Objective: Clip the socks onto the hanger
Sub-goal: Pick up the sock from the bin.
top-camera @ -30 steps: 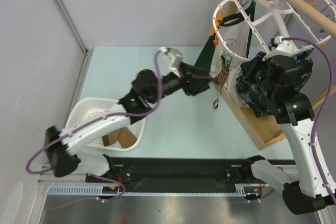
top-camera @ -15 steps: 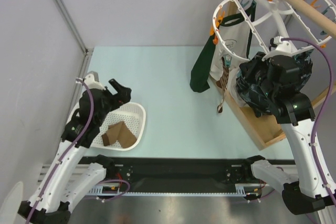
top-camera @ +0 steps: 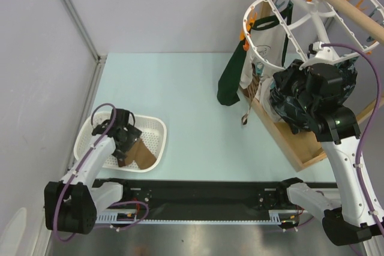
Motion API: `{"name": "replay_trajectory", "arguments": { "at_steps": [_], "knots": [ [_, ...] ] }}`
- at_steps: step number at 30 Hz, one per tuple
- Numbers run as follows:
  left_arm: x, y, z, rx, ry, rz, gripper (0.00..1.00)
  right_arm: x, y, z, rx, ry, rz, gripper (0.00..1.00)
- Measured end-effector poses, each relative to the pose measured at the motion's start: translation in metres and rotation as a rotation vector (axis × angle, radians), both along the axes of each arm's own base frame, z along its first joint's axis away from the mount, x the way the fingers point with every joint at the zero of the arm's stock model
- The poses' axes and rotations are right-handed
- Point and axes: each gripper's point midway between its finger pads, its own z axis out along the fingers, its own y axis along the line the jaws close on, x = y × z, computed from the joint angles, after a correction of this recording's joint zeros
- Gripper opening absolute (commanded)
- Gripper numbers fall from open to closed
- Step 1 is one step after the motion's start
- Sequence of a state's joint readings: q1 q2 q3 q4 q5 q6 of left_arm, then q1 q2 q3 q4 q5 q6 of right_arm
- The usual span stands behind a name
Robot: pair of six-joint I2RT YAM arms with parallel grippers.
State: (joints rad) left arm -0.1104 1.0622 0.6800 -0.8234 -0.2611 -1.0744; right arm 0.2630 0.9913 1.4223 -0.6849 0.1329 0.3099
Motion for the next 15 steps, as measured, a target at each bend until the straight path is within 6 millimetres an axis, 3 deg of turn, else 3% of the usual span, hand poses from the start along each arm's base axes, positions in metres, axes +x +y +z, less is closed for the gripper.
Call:
{"name": "replay_trajectory", "arguments": {
  "at_steps": [3,4,5,7,8,9,10,15],
  "knots": [
    [-0.01,0.002,-0.017,-0.029,0.032,0.068,0.88,-0.001,0.0,0.001,0.002,-0.002,0.004,0.0],
    [-0.011,0.001,-0.021,-0.04,0.041,0.085,0.82,-0.001,0.001,0.001,0.002,-0.003,0.006,0.0],
    [-0.011,0.001,-0.025,-0.051,0.049,0.096,0.64,-0.001,0.001,0.001,0.004,-0.004,0.01,0.0],
    [-0.01,-0.001,-0.034,-0.075,0.07,0.121,0.45,-0.002,0.002,0.001,0.005,-0.003,0.013,0.0],
    [-0.008,-0.001,-0.037,-0.082,0.078,0.127,0.25,-0.002,0.002,0.001,0.006,-0.003,0.015,0.0],
    [-0.006,-0.001,-0.039,-0.086,0.08,0.13,0.17,-0.002,0.003,0.001,0.007,-0.003,0.017,0.0],
    [-0.003,-0.001,-0.04,-0.086,0.074,0.12,0.0,-0.002,0.003,0.001,0.008,-0.003,0.018,0.0],
    [0.015,0.002,-0.022,-0.022,0.021,0.04,0.0,-0.002,0.004,0.002,0.011,-0.003,0.023,0.0]
  ]
}}
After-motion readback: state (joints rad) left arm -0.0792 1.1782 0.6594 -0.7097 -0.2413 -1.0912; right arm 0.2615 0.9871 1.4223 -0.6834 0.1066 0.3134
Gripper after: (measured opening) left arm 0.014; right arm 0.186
